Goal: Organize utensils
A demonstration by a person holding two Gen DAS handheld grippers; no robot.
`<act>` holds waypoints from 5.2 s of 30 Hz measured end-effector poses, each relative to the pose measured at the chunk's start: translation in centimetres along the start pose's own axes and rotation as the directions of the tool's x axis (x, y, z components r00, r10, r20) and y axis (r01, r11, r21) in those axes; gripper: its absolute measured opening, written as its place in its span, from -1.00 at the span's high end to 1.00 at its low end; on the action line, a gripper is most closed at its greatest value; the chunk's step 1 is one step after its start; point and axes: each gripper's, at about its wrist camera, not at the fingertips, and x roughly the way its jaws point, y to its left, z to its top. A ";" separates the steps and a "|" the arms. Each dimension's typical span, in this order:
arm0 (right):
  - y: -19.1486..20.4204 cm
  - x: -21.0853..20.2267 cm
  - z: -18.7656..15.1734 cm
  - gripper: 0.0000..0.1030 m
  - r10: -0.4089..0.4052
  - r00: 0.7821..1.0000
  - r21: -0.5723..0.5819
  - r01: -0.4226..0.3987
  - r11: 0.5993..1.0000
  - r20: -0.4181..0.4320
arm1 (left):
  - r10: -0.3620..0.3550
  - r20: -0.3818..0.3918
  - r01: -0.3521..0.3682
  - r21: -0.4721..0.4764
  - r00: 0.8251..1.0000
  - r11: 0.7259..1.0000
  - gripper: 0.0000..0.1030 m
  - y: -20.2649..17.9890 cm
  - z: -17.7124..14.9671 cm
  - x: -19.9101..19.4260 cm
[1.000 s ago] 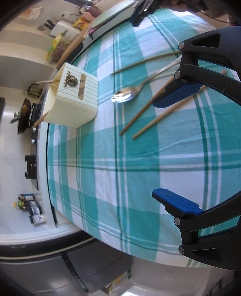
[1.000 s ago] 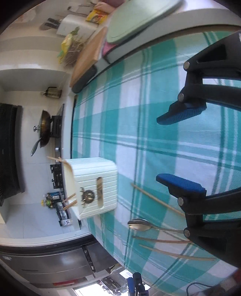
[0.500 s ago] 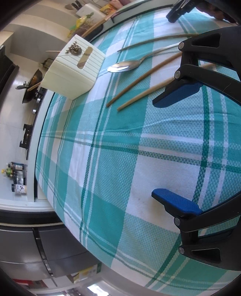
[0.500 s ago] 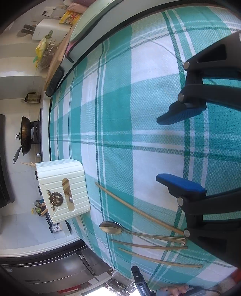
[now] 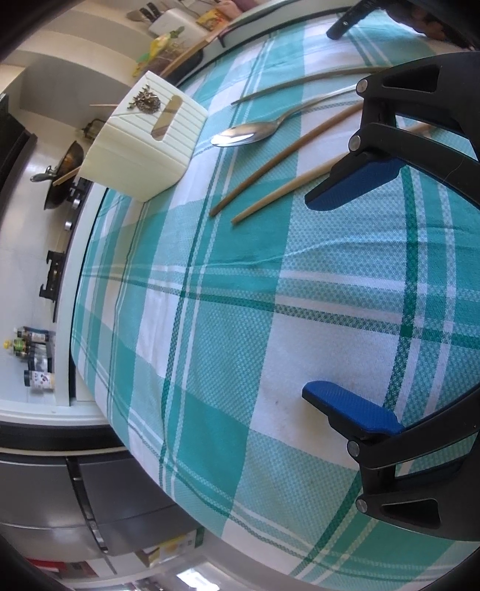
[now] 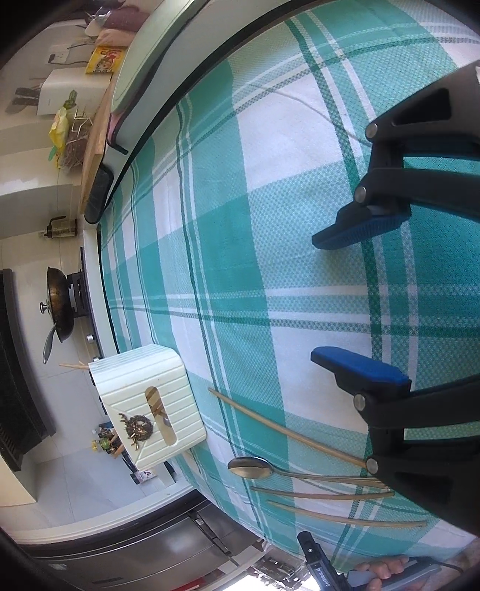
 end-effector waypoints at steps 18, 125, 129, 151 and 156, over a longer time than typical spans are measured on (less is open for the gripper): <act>0.6 -0.8 -0.2 -0.09 -0.054 0.997 -0.026 0.055 0.998 0.048 | 0.065 0.001 -0.065 -0.003 0.998 0.998 -0.84 -0.1 -0.2 0.1; 0.4 8.7 9.4 0.30 -0.133 0.858 -0.299 -0.025 0.954 -0.496 | 0.077 -0.393 0.099 0.408 0.916 0.908 0.36 -6.1 5.8 5.0; 0.4 9.9 11.0 0.81 -0.144 0.860 -0.276 0.003 0.961 -0.489 | 0.047 -0.385 0.109 0.374 0.922 0.921 0.87 -6.0 6.9 5.5; 4.0 -9.5 15.0 0.88 0.116 0.992 -0.317 -0.124 0.940 -0.042 | -0.300 0.038 0.276 0.298 0.953 0.914 0.91 -3.8 11.5 -13.1; 2.8 -2.9 13.2 0.14 0.000 0.981 -0.333 -0.066 0.941 -0.196 | -0.321 0.066 0.291 0.280 0.945 0.915 0.91 -3.6 11.5 -13.8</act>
